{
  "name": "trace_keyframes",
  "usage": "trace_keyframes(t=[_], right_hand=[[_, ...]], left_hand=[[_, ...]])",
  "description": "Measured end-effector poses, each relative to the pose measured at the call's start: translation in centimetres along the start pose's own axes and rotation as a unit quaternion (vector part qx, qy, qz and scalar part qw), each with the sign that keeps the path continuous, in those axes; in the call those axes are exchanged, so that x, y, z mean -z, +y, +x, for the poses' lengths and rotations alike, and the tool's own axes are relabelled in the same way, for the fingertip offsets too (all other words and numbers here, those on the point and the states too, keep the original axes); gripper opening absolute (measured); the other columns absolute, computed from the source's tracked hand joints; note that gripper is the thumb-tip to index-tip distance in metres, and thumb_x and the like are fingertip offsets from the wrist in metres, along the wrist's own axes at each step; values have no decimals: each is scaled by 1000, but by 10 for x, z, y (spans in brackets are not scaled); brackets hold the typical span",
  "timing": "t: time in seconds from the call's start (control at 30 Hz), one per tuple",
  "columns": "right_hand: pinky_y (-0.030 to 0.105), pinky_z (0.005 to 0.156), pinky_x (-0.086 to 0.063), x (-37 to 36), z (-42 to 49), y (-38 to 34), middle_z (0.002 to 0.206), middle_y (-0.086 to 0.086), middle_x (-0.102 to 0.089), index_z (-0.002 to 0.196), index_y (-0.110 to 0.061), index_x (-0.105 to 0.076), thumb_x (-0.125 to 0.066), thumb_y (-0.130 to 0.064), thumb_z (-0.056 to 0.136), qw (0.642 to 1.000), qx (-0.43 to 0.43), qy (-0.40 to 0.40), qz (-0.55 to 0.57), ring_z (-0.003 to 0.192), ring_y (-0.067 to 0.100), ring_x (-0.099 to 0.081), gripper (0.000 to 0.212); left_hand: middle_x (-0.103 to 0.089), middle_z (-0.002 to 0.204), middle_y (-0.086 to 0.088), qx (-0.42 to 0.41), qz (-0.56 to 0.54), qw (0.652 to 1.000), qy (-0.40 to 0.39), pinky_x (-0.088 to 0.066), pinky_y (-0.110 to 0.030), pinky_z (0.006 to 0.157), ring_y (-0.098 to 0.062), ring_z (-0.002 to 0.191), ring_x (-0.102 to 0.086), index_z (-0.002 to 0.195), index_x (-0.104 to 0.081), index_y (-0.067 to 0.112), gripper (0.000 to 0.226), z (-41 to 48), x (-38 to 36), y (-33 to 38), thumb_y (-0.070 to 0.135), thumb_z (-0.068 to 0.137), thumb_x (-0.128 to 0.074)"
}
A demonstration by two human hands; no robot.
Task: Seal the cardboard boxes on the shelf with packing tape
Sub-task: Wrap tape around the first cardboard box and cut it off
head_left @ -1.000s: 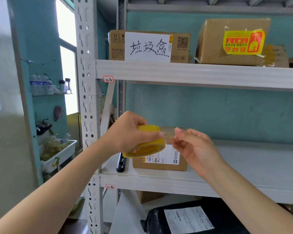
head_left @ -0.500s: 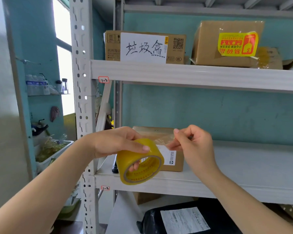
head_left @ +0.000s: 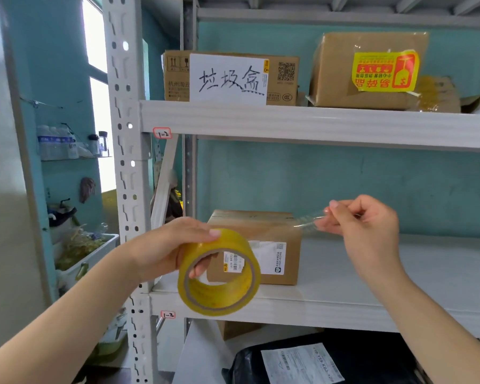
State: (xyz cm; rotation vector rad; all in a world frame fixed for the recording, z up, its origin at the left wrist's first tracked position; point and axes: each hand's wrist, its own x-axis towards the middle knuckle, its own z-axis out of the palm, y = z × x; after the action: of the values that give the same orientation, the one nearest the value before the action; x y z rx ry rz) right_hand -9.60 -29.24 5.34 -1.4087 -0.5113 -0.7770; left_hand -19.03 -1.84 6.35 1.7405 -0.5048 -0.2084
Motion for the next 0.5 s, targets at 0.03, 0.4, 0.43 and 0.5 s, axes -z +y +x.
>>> trace_keyframes(t=[0.03,0.4,0.43,0.5], right_hand=[[27,52,-55,2,1,4,59,0,-67,58,-4,-39,-59,-4,87,999,28,0,-42,52,17,-68,35],[35,55,-37,33,21,41,52,16,-55,57,-3,-44,-63,-11,85,954,99,39,-280,50,32,-50,35],[33,55,-34,36,23,42,50,14,-51,56,-3,-44,-64,-10,85,945,122,40,-301,50,30,-46,36],[31,54,-29,38,27,41,48,13,-46,56,-4,-43,-65,-9,84,935,144,39,-320,48,29,-40,36]], left_hand=[[-58,50,-6,3,-15,1000,3,-46,-17,47,-12,41,-52,75,-61,2,43,-1,2,-4,44,76,-70],[-59,53,1,17,231,948,218,-45,-13,51,-8,49,-56,59,-68,16,66,-2,27,19,81,46,-67],[-60,55,0,11,172,964,204,-46,-13,49,-8,48,-56,62,-70,17,64,-7,26,15,78,43,-71],[-58,53,-2,19,121,968,218,-43,-16,44,-9,43,-52,62,-71,15,63,-8,17,6,75,43,-75]])
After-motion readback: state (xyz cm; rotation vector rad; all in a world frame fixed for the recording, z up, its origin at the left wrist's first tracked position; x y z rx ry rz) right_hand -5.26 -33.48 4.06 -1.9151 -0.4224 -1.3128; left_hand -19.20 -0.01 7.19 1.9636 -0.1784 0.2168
